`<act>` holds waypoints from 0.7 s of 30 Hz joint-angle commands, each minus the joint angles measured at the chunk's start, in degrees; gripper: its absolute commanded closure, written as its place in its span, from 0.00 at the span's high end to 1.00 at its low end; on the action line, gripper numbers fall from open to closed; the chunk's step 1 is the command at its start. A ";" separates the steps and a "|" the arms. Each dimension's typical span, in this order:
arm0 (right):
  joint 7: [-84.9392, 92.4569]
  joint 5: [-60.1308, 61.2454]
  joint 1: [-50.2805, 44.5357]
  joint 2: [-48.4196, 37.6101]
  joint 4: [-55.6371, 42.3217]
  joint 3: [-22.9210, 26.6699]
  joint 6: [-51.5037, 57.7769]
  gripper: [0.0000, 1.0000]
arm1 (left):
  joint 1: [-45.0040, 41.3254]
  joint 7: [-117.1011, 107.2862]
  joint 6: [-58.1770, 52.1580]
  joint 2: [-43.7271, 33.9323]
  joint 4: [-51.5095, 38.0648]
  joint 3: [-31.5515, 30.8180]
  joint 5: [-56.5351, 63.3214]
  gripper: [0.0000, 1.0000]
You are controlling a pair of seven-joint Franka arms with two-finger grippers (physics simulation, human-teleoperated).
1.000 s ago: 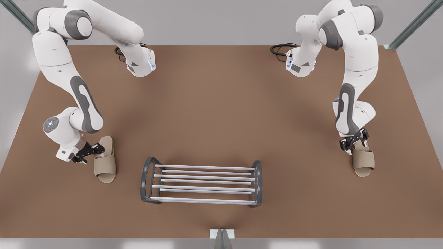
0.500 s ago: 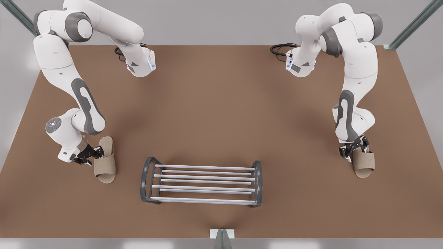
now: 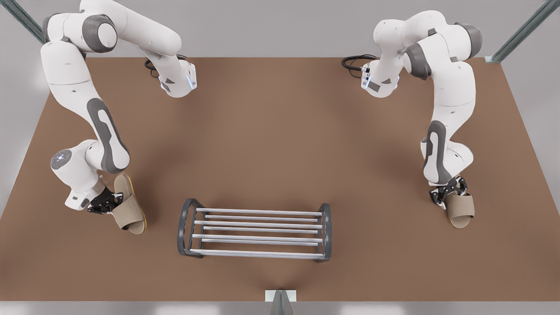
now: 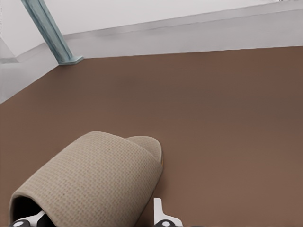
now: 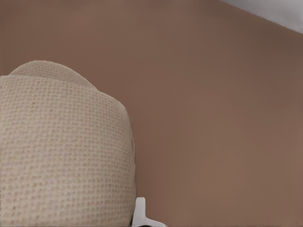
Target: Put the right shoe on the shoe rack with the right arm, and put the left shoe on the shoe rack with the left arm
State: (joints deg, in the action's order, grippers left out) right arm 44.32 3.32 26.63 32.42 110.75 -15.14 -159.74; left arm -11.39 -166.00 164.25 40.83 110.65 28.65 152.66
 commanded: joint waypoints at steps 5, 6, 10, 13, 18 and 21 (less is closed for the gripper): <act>0.50 -0.16 11.69 -2.54 -2.21 -13.94 0.13 0.21 | 0.67 -44.23 0.01 -0.31 -1.14 -0.88 0.36 0.72; 0.41 -0.25 13.45 -2.89 -2.73 -17.72 0.22 0.21 | 0.58 -44.32 0.19 -0.48 -1.14 -0.88 0.36 0.69; -0.82 -0.16 12.40 -6.93 -8.97 -18.69 11.12 0.21 | -0.39 -44.23 0.19 -1.36 -1.14 -0.88 0.36 0.35; -6.70 -0.86 10.56 -9.83 -12.93 -21.07 19.47 0.21 | -0.47 -44.14 0.19 -1.36 -1.14 -0.88 2.56 0.21; -31.03 -8.24 0.28 -13.26 -19.35 -20.89 33.44 0.21 | -2.49 -44.14 3.08 -5.66 -1.14 -0.70 2.56 0.21; -45.37 -13.87 -5.88 -14.67 -20.67 -20.89 37.83 0.21 | -3.55 -44.75 9.06 -13.05 -2.27 -1.84 1.86 0.21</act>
State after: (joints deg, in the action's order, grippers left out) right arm 33.34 -5.76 21.96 18.24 89.90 -35.97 -131.50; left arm -14.70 -166.00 168.30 29.15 108.32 27.11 154.79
